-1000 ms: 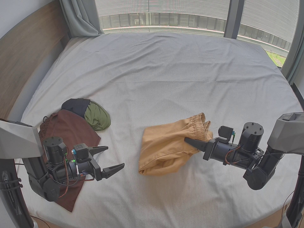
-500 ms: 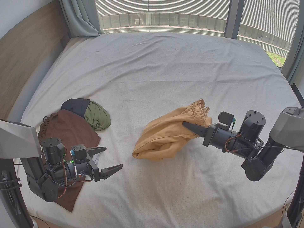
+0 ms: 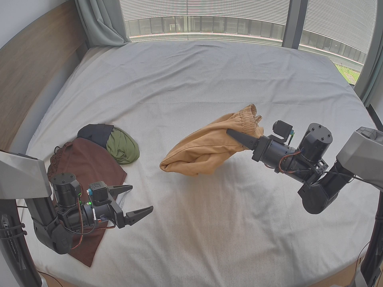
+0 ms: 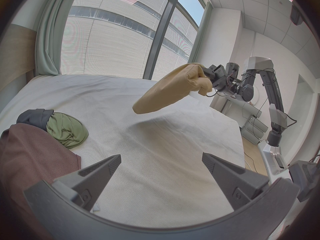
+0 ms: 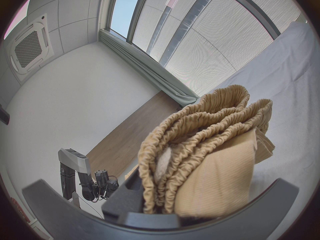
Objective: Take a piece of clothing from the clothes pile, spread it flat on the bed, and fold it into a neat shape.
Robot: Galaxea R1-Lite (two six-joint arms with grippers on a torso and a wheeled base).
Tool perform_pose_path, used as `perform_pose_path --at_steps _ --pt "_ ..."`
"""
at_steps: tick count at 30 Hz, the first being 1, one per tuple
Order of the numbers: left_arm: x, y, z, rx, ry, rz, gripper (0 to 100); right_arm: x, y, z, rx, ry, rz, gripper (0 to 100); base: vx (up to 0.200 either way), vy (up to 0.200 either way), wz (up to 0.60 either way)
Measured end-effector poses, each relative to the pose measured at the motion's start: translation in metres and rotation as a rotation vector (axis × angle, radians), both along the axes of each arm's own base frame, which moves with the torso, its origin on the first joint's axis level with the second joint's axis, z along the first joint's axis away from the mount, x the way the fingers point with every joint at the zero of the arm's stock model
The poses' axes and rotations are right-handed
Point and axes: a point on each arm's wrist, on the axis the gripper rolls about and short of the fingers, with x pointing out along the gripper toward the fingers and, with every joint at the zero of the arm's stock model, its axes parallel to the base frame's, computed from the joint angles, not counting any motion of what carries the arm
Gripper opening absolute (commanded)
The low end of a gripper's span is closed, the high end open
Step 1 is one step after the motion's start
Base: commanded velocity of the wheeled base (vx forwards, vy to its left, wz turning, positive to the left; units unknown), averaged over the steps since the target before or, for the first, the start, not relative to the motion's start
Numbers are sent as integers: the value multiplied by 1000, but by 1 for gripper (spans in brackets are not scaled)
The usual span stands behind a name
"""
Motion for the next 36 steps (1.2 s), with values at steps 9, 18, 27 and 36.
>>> perform_pose_path --at_steps 9,18,27,36 --pt "0 0 0 1 1 1 100 25 6 7 25 8 32 0 0 0 0" --pt "0 0 0 0 0 1 100 53 12 15 49 0 28 0 0 0 0" --pt "0 -1 0 0 0 -2 100 82 16 14 59 18 18 0 0 0 0" --pt "-1 -2 0 0 1 -8 100 96 20 9 55 32 15 0 0 0 0"
